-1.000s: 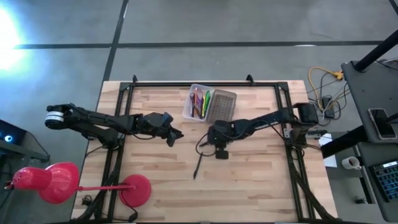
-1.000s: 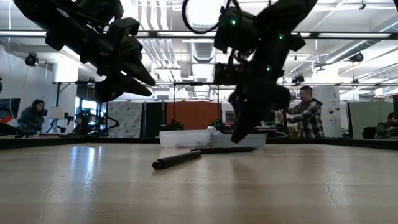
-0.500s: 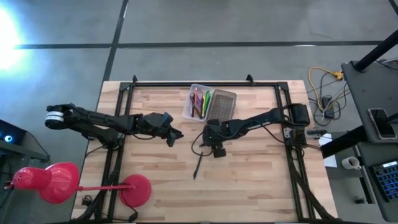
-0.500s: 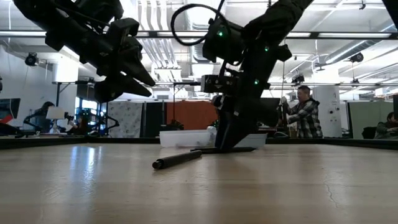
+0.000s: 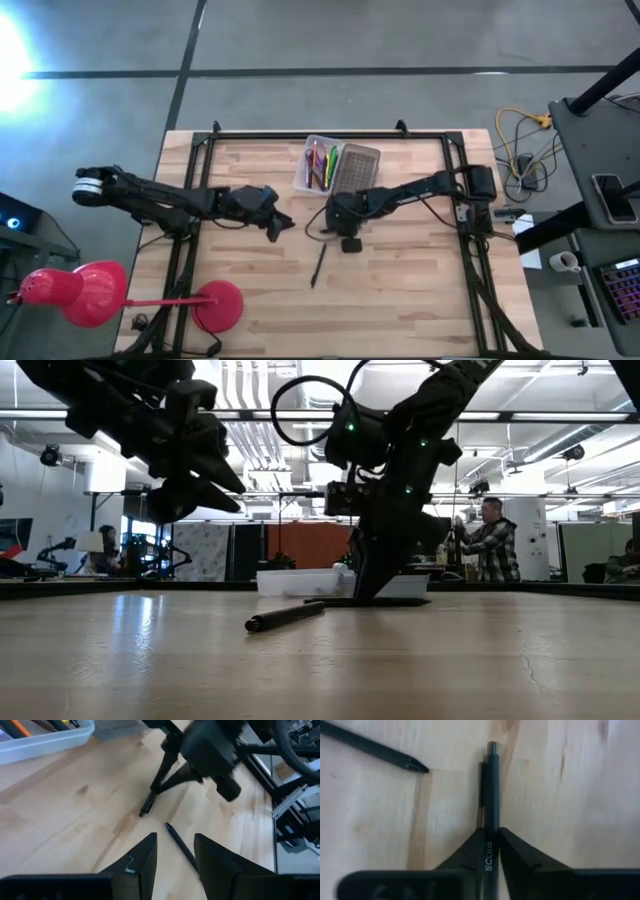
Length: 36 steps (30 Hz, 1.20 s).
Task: Pick & place school supplies into a supply box
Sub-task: Put the black pen into the transparent supply box
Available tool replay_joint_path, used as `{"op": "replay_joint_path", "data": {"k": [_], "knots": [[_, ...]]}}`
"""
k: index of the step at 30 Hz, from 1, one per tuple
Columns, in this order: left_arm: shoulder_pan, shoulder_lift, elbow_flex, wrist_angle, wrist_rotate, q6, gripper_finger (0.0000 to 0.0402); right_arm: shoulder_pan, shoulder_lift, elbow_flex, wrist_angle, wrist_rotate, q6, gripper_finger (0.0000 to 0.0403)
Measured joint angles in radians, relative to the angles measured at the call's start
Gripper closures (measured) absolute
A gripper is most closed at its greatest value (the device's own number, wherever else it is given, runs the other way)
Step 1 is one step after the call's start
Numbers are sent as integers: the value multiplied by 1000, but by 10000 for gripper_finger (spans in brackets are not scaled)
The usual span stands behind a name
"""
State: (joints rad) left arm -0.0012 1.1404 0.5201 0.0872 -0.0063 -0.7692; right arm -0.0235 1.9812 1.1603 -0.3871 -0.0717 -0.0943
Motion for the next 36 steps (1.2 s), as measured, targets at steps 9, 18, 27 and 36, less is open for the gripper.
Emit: {"op": "replay_joint_path", "data": {"k": [9, 18, 27, 36], "knots": [[-49, 0, 0, 0, 3, -59, 288, -5, -100, 1, -43, 28, 404, 382], [-85, 0, 0, 8, -11, -61, 288, -202, -265, 19, 219, 327, 1142, 381], [-85, 0, -1, 8, -55, -81, 288, -321, -118, 61, 368, 214, 1297, 378], [-90, 0, -1, 7, -54, -90, 288, -354, -25, 147, 353, 227, 1351, 305]]}}
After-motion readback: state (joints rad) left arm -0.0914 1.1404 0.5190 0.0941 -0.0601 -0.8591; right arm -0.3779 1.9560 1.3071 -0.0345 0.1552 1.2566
